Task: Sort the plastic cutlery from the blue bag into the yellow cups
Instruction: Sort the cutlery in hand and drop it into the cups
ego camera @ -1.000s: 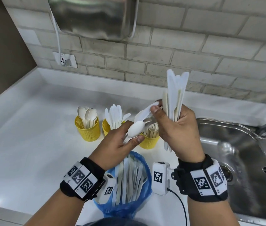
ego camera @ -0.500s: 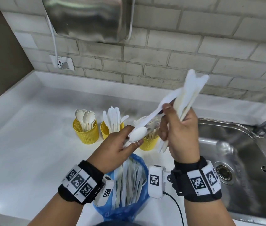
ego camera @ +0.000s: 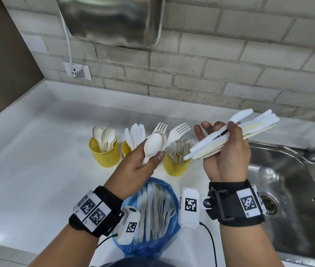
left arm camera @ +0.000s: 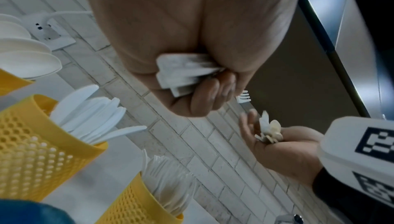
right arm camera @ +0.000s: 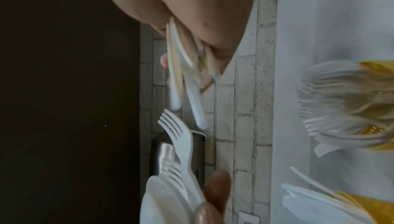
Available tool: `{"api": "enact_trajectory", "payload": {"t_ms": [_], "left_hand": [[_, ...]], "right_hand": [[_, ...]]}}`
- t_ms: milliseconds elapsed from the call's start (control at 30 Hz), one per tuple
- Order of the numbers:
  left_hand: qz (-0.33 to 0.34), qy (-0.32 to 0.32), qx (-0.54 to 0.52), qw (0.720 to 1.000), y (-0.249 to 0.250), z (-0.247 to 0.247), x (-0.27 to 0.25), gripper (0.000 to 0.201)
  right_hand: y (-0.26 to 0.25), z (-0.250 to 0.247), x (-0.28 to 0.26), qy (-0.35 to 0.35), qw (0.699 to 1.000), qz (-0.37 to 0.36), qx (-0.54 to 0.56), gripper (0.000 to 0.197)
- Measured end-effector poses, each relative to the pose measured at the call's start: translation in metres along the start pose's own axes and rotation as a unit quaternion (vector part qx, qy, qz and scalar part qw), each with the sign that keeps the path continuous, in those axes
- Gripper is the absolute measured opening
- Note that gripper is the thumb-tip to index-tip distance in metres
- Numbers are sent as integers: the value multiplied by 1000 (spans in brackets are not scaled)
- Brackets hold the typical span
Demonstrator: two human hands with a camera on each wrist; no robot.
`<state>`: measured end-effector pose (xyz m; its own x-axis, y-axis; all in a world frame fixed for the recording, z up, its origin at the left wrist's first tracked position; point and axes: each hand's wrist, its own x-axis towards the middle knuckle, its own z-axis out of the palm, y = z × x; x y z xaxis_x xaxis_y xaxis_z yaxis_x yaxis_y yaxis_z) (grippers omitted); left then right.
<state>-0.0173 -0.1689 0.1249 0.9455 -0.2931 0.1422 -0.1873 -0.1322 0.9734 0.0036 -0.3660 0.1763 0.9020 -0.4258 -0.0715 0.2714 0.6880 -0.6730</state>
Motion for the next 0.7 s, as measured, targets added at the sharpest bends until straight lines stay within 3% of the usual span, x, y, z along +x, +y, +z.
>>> {"api": "enact_trajectory", "payload": {"t_ms": [67, 167, 267, 400, 600, 700], "left_hand": [[-37, -3, -44, 998, 0, -1, 0, 21], [-52, 3, -62, 997, -2, -2, 2, 45], [-62, 8, -85, 994, 3, -2, 4, 53], [-164, 69, -219, 959, -1, -1, 9, 57], [-286, 42, -329, 899, -3, -6, 14, 45], [-296, 41, -335, 893, -8, -9, 14, 63]], "right_hand": [[2, 3, 0, -16, 1000, 3, 2, 9], [10, 9, -2, -47, 998, 13, -29, 16], [19, 16, -9, -86, 994, 11, -68, 34], [26, 29, -20, -173, 975, -40, -135, 46], [47, 31, -32, -274, 912, -138, -273, 39], [63, 18, -35, -284, 903, -106, -304, 18]]}}
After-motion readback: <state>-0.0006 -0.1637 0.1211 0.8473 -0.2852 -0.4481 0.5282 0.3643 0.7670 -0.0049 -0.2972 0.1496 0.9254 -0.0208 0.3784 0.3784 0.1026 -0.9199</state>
